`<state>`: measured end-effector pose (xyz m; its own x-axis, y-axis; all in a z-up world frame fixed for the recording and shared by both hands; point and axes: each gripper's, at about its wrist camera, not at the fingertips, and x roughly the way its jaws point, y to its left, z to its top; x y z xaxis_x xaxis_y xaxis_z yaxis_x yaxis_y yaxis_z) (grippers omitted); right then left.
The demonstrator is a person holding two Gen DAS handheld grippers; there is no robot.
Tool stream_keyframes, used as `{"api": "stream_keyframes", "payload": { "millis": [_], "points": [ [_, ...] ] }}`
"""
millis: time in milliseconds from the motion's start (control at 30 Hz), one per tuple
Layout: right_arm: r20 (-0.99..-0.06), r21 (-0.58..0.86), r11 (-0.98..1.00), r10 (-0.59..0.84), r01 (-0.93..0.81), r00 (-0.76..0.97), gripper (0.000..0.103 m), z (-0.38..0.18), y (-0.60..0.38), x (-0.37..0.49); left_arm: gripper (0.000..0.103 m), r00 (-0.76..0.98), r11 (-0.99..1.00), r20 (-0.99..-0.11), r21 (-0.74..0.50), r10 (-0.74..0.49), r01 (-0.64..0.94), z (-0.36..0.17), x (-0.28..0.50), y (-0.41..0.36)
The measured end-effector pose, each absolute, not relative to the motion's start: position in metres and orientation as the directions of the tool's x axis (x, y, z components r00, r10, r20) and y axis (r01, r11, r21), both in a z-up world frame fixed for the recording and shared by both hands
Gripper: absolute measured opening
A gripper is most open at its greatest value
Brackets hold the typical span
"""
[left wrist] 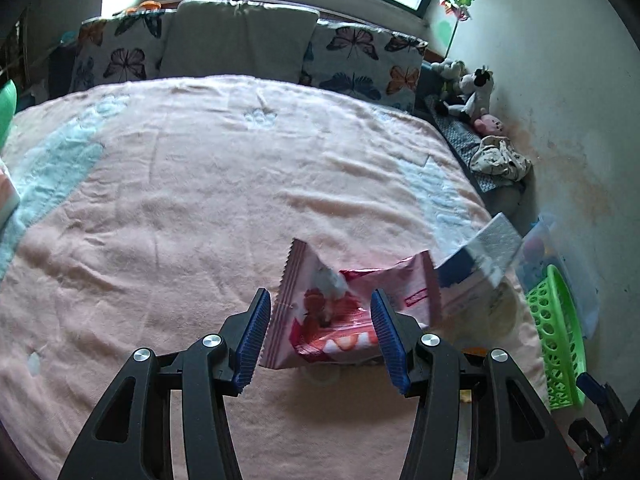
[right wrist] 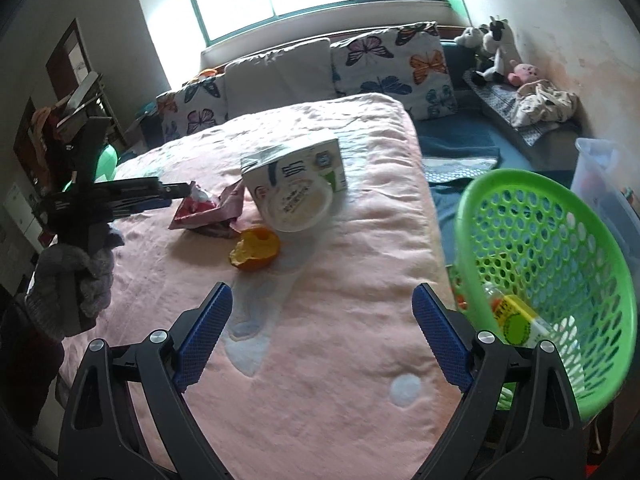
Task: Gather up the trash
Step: 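Move both tools back over the bed, then grasp the pink snack wrapper with the left tool while the right tool grasps the orange peel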
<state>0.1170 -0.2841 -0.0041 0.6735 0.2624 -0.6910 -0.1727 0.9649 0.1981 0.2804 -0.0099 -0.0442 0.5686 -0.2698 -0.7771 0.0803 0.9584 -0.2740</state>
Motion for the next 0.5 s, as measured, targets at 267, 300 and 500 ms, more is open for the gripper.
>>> {"api": "stream_keyframes", "payload": {
  "millis": [267, 300, 500],
  "points": [
    [-0.714, 0.198, 0.958, 0.287, -0.208, 0.639, 0.083, -0.013, -0.263, 0.134, 0.04, 0.532, 0.929, -0.769, -0.354, -0.355, 0.107, -0.06, 0.287, -0.006],
    [-0.718, 0.197, 0.956, 0.29, -0.216, 0.632, 0.082, -0.015, -0.259, 0.137, 0.035, 0.528, 0.929, -0.771, -0.354, -0.357, 0.112, -0.061, 0.287, -0.006],
    [-0.739, 0.189, 0.947, 0.312, -0.261, 0.597, 0.076, -0.025, -0.233, 0.152, 0.022, 0.521, 0.925, -0.77, -0.36, -0.368, 0.12, -0.065, 0.286, -0.006]
  ]
}}
